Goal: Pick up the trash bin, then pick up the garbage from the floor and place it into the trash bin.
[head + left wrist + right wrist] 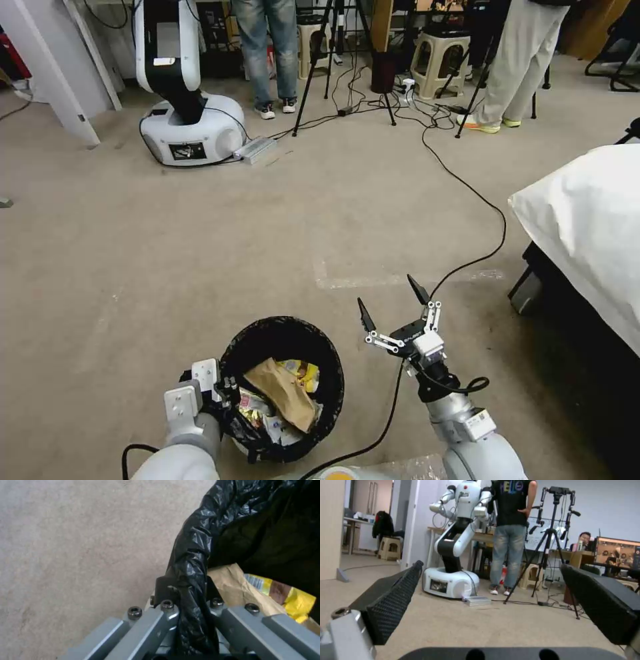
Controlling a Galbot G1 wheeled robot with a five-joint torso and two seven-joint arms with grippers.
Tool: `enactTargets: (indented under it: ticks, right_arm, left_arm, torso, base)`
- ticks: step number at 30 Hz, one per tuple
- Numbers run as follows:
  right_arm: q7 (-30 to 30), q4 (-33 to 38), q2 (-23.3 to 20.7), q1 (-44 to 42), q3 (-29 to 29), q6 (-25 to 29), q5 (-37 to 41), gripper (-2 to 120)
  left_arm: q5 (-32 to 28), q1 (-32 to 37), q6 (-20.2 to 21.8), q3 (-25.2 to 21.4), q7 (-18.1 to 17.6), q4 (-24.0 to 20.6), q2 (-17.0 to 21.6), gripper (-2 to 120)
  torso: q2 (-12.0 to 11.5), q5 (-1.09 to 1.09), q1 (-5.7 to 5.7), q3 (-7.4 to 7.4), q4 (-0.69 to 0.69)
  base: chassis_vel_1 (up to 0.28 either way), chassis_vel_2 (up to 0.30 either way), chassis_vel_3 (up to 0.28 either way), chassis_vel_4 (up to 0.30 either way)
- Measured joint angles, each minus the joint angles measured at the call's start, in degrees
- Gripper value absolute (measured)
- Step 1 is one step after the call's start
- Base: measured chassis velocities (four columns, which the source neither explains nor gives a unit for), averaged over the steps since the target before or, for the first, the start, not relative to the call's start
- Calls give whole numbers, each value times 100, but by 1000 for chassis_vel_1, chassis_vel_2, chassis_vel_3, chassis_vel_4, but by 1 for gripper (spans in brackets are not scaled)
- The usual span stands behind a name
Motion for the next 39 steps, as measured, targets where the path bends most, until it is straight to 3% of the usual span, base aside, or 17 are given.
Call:
enactTargets:
  ticks: [17, 21, 23, 28, 39]
  right_arm:
    - [-68, -31, 44, -125, 15, 101, -71, 100]
    - [-93, -39, 55, -164, 27, 130, -91, 100]
    - [-96, -41, 56, -168, 28, 134, -95, 100]
    - [-115, -58, 67, -214, 29, 175, -125, 100]
    - [-118, -47, 77, -276, 47, 220, -130, 100]
  left_arm:
    - [-496, -551, -4, -154, -2, 652, -64, 3]
    - [-607, -582, -113, -156, 49, 679, -83, 24]
    - [-619, -584, -122, -159, 49, 678, -84, 25]
    - [-685, -568, -186, -170, 46, 645, -90, 47]
    - [-806, -529, -271, -187, 8, 631, -101, 69]
  torso:
    - [0, 0, 0, 0, 0]
    - [0, -4, 0, 1, -2]
    - [0, -4, 0, 1, -2]
    - [0, -1, 0, 1, -1]
    - [0, -1, 0, 1, 0]
  base:
    - [0, 0, 0, 0]
    - [0, 0, 0, 0]
    - [0, 0, 0, 0]
    - [0, 0, 0, 0]
    - [0, 0, 0, 0]
